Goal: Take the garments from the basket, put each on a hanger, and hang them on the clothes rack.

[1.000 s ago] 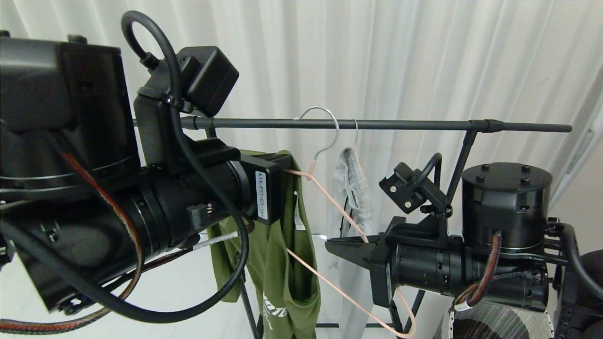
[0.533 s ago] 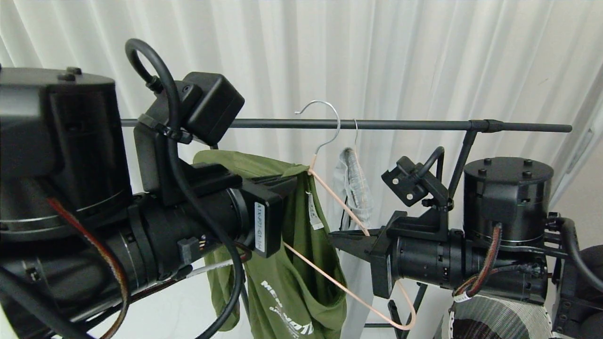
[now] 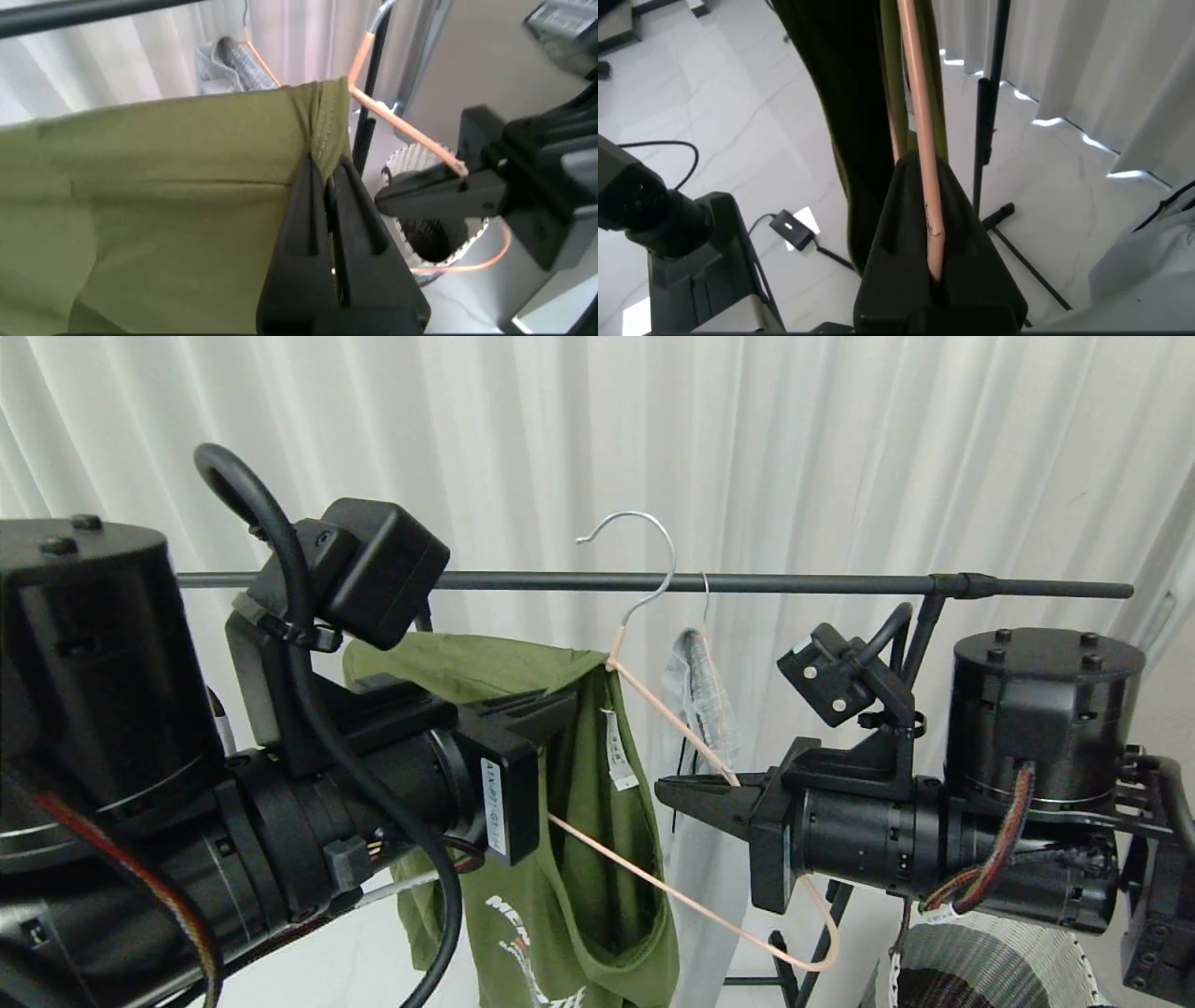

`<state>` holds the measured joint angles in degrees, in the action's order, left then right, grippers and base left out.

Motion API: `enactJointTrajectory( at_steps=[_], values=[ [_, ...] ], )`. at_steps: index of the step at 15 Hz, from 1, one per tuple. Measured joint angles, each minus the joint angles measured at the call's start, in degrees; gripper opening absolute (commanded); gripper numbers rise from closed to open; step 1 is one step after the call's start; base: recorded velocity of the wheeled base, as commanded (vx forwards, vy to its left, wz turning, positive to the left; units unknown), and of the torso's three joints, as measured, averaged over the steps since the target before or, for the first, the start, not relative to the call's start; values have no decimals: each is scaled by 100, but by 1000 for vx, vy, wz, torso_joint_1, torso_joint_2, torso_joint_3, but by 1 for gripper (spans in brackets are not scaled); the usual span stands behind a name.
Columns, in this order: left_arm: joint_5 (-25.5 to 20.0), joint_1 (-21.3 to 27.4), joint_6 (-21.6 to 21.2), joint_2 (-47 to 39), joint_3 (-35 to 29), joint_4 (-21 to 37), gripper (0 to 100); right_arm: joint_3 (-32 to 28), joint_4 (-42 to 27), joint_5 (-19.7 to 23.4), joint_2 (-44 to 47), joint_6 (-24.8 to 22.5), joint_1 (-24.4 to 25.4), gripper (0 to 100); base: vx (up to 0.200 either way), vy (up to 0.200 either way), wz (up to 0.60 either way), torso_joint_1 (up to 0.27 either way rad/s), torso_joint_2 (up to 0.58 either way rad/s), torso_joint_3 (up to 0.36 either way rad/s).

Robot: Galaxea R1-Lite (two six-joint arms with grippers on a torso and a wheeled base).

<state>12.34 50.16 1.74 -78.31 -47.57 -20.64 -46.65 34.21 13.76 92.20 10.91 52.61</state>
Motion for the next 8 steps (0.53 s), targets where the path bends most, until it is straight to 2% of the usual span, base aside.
enactJointTrajectory(
  at_steps=[8],
  values=[
    [2, -6, -29, 30, 134, -7, 100, 10, 110, 0, -207, 30, -52, 0, 0, 0, 0, 0, 0, 0]
  ],
)
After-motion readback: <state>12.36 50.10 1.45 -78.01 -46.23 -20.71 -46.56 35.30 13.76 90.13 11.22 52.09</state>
